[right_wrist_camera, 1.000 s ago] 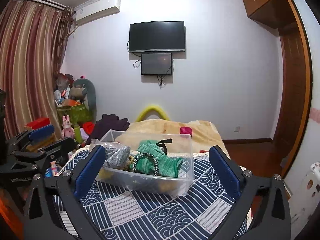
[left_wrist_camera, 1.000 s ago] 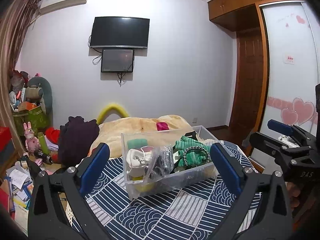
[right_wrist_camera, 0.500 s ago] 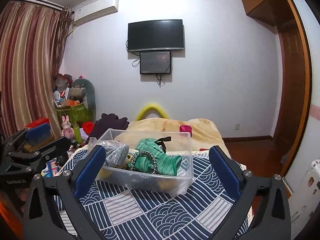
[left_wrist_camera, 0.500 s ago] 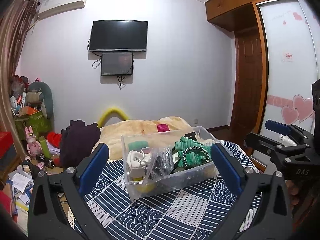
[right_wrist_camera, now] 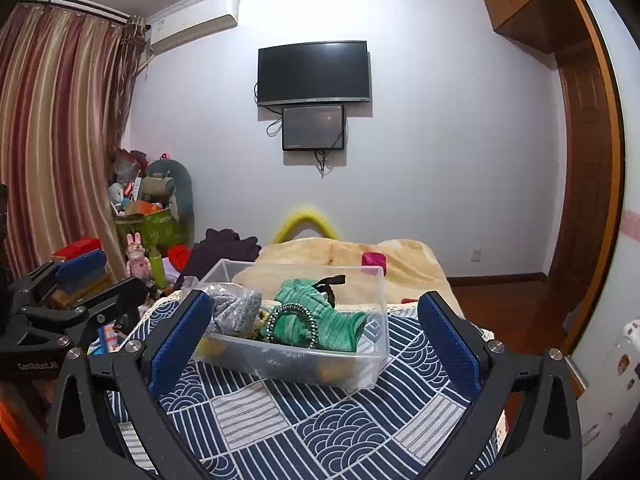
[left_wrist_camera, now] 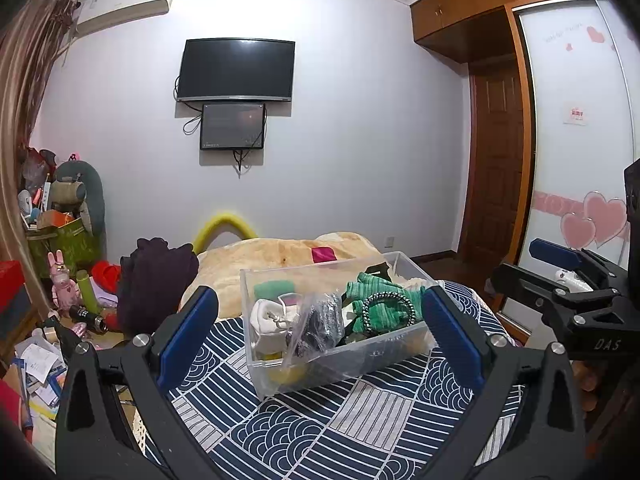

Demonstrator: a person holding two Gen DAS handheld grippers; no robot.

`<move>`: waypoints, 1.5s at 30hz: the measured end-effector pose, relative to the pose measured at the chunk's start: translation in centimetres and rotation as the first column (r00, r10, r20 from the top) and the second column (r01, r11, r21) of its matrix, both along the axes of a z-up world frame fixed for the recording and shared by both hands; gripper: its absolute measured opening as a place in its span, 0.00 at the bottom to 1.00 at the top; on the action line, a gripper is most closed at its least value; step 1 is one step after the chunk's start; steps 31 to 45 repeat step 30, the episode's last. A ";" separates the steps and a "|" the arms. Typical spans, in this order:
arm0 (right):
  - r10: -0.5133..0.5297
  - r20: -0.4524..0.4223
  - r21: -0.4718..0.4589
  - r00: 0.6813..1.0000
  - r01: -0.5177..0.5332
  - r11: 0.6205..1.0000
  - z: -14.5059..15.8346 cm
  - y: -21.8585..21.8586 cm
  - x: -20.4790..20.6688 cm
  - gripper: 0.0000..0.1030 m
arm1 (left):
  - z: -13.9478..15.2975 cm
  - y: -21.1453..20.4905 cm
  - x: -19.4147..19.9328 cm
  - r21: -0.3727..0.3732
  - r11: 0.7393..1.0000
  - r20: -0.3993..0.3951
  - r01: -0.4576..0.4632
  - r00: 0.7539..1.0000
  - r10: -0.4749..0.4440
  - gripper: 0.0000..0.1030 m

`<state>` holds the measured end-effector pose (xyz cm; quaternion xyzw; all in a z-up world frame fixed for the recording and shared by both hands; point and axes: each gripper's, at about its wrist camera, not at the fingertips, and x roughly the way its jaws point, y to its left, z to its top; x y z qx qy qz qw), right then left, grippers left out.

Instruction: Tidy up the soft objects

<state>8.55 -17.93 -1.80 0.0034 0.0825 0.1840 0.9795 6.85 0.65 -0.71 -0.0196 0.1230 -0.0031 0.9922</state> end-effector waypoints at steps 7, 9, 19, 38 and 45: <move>0.003 -0.007 0.002 1.000 -0.003 1.000 0.0 0.1 0.1 1.00 | -0.2 0.0 0.1 -0.007 1.000 -0.004 0.005 1.000 -0.005 1.00; 0.003 -0.007 0.002 1.000 -0.003 1.000 0.0 0.1 0.1 1.00 | -0.2 -0.1 0.1 -0.001 1.000 0.000 0.004 1.000 -0.004 1.00; 0.005 -0.017 0.006 1.000 -0.005 1.000 -0.2 0.1 0.2 1.00 | -0.2 0.3 -0.2 -0.018 1.000 0.005 0.014 1.000 -0.014 1.00; 0.014 -0.037 0.012 0.999 -0.014 1.000 -0.6 0.4 0.6 1.00 | -0.5 0.5 0.3 -0.064 0.997 -0.036 0.033 0.999 -0.035 1.00; 0.014 -0.037 0.012 0.999 -0.014 1.000 -0.6 0.4 0.6 1.00 | -0.5 0.5 0.3 -0.064 0.997 -0.036 0.033 0.999 -0.035 1.00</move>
